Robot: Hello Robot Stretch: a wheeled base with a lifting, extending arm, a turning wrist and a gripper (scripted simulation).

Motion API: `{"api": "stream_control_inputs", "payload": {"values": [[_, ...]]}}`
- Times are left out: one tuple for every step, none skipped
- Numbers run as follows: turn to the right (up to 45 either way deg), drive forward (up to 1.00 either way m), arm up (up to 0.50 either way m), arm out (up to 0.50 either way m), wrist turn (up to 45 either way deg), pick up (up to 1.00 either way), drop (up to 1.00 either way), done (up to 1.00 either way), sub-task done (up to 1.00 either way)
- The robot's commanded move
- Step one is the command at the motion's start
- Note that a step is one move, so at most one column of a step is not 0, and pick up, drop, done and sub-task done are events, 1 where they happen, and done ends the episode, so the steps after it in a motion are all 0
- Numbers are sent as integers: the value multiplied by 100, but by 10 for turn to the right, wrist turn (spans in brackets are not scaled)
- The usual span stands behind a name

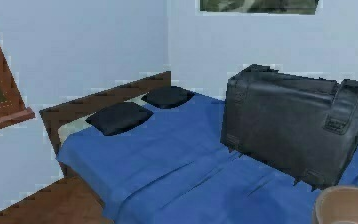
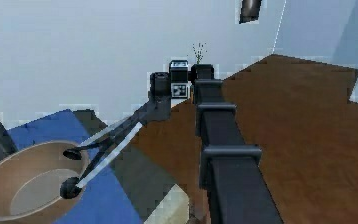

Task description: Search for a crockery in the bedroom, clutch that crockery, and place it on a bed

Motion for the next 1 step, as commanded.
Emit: {"api": "stream_control_inputs", "payload": {"values": [[60, 0, 0, 0, 0, 0, 0, 0, 0]]}}
